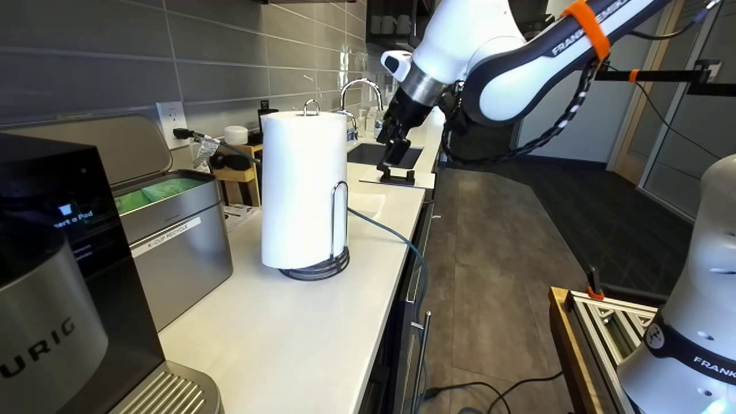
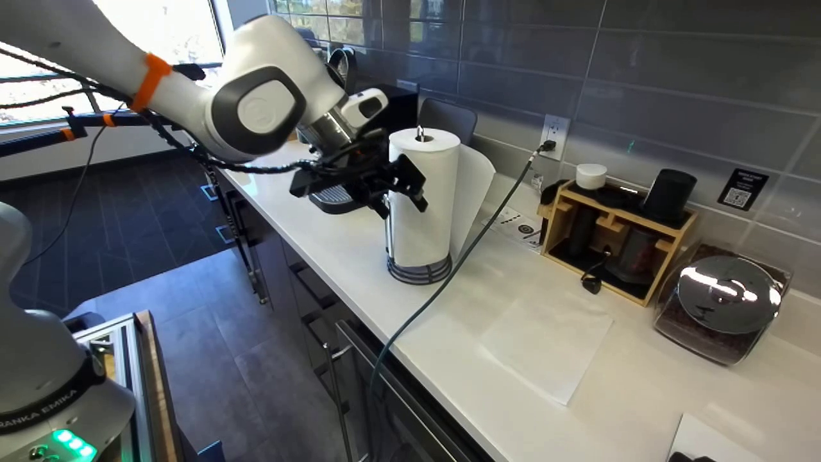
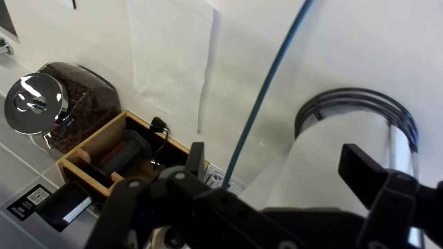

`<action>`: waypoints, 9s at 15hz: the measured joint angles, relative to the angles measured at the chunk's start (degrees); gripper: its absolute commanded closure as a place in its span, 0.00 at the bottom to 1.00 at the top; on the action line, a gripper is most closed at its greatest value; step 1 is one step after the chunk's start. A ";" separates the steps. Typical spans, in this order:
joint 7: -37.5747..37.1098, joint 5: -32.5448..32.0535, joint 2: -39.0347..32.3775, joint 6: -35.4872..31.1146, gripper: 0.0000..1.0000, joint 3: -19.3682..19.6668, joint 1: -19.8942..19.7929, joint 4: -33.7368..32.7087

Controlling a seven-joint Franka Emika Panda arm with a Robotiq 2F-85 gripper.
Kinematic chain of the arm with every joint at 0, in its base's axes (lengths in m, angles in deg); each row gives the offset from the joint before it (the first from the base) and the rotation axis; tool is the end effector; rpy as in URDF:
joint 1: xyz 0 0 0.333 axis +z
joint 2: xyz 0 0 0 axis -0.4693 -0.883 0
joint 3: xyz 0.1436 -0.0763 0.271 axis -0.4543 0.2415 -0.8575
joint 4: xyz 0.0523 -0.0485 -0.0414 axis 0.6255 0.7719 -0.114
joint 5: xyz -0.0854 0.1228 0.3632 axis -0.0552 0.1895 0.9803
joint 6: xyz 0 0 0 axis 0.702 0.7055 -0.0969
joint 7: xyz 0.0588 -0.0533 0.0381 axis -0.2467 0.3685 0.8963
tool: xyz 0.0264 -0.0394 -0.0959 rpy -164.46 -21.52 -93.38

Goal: Move the paper towel to the left, then move the roll and holder to the right

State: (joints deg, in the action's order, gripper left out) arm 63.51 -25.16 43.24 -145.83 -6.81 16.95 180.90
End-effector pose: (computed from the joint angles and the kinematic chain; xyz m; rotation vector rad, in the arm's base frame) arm 0.4770 -0.1204 0.4339 2.5702 0.5975 0.6115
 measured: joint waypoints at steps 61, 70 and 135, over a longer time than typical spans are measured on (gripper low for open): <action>-0.92 -3.19 -45.82 8.52 0.00 5.93 -2.23 -37.76; -2.45 -3.19 -49.74 5.06 0.27 8.34 -1.80 -42.13; 110.41 50.78 23.54 27.05 1.00 15.33 17.29 12.89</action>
State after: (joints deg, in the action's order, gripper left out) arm 173.91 25.61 66.78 -118.79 8.52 34.24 193.79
